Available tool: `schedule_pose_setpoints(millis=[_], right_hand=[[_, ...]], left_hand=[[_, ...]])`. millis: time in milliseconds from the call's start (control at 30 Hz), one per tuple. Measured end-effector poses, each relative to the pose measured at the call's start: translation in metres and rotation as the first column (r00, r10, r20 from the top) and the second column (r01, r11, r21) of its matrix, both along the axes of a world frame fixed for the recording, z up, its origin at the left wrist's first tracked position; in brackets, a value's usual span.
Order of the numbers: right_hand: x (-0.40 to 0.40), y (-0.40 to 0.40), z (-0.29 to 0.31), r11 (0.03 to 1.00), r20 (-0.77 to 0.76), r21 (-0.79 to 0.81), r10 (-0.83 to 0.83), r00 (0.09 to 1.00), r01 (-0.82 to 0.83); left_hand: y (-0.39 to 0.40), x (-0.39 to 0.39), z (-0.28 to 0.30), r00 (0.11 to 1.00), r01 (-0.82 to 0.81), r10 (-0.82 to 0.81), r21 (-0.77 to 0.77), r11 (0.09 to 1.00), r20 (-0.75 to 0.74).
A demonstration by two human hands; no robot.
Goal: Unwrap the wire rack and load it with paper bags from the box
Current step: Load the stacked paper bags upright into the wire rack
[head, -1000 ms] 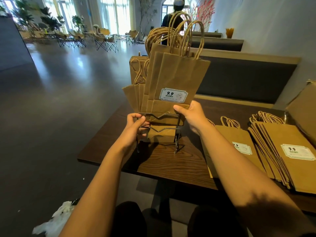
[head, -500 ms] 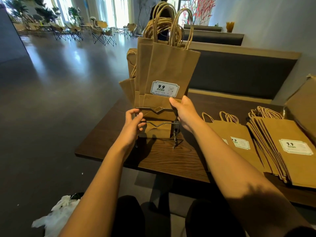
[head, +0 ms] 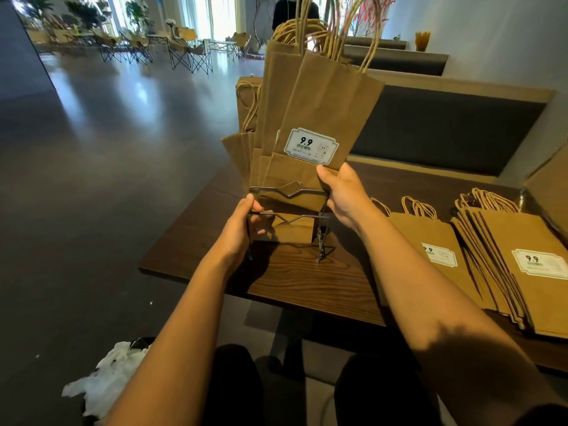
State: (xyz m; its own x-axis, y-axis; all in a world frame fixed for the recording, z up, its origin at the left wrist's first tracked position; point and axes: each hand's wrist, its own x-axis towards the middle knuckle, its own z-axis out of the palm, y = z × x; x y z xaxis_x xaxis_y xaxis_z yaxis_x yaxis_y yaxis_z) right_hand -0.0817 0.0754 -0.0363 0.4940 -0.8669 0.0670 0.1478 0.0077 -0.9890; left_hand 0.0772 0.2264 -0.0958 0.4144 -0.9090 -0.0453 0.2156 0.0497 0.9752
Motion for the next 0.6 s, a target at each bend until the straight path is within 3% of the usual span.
schedule_pose_setpoints(millis=[167, 367, 433, 533, 600], right_hand=[[-0.006, 0.009, -0.016, 0.990, -0.100, 0.121, 0.081, 0.992, -0.069], [-0.011, 0.019, -0.027, 0.972, -0.102, 0.210, 0.128, 0.987, -0.104], [-0.014, 0.025, -0.026, 0.982, -0.206, 0.169, 0.123, 0.971, -0.089], [-0.016, 0.024, -0.028, 0.996, -0.406, 0.056, 0.085, 0.910, -0.068], [-0.018, 0.025, -0.026, 0.998, -0.461, -0.036, 0.021, 0.887, -0.042]], left_hand=[[0.006, -0.003, 0.001, 0.998, 0.016, -0.016, 0.015, 1.000, 0.068], [0.007, -0.002, 0.017, 0.952, -0.087, -0.002, 0.275, 0.957, 0.307], [0.006, -0.001, 0.023, 0.899, -0.189, 0.062, 0.255, 0.948, 0.433], [0.005, -0.002, 0.026, 0.892, -0.220, 0.145, 0.132, 0.967, 0.429], [0.006, -0.006, 0.027, 0.901, -0.207, 0.158, 0.080, 0.975, 0.404]])
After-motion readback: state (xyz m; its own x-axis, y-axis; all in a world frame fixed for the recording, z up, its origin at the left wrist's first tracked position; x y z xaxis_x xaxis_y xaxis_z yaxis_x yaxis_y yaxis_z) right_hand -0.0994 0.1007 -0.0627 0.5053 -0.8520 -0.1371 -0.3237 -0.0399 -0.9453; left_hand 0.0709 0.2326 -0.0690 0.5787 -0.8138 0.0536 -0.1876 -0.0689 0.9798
